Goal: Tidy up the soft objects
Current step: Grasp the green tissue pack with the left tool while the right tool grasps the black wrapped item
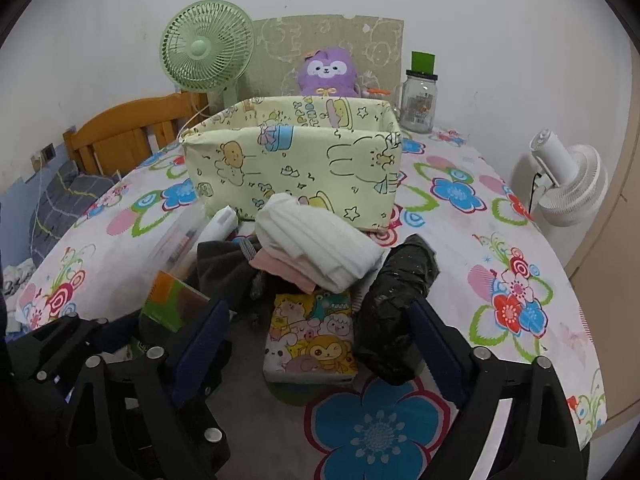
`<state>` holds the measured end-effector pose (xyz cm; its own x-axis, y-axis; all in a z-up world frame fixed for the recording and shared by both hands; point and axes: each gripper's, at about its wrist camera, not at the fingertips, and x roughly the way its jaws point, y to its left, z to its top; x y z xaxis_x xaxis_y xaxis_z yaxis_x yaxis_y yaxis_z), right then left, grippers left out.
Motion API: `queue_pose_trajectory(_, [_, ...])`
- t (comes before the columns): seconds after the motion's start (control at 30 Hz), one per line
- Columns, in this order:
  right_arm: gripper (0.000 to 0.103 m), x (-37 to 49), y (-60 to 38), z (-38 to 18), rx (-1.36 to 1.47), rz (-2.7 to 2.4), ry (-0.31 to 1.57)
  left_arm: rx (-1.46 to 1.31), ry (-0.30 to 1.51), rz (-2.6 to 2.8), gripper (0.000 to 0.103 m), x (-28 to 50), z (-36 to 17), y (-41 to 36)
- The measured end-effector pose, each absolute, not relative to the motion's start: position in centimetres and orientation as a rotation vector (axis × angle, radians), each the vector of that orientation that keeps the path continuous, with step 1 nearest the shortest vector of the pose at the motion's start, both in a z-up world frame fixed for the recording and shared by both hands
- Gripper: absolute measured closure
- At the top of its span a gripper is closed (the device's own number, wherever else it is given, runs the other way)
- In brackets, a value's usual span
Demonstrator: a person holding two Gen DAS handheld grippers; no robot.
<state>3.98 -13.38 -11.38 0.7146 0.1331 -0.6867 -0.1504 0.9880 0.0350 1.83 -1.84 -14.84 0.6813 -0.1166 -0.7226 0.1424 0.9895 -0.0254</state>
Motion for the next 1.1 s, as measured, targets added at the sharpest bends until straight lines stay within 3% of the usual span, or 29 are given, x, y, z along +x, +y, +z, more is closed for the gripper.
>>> queue_pose_trajectory(0.23, [0.028, 4.3, -13.2, -11.6, -0.026, 0.143, 0.766, 0.021, 0.811, -0.143, 0.048, 1.9, -15.0, -1.6])
queue_pose_trajectory(0.53, [0.030, 3.9, -14.7, -10.7, -0.007, 0.092, 0.742, -0.002, 0.813, -0.154, 0.049, 2.2, -14.8, -1.6])
queue_pose_trajectory(0.7, [0.038, 4.6, -16.2, -11.1, 0.026, 0.059, 0.767, 0.005, 0.789, -0.172, 0.049, 2.0, -14.1, -2.3])
queue_pose_trajectory(1.1, [0.073, 5.5, -17.7, -12.5, 0.126, 0.111, 0.823, 0.040, 0.793, -0.199, 0.050, 3.0, -14.0, -4.7])
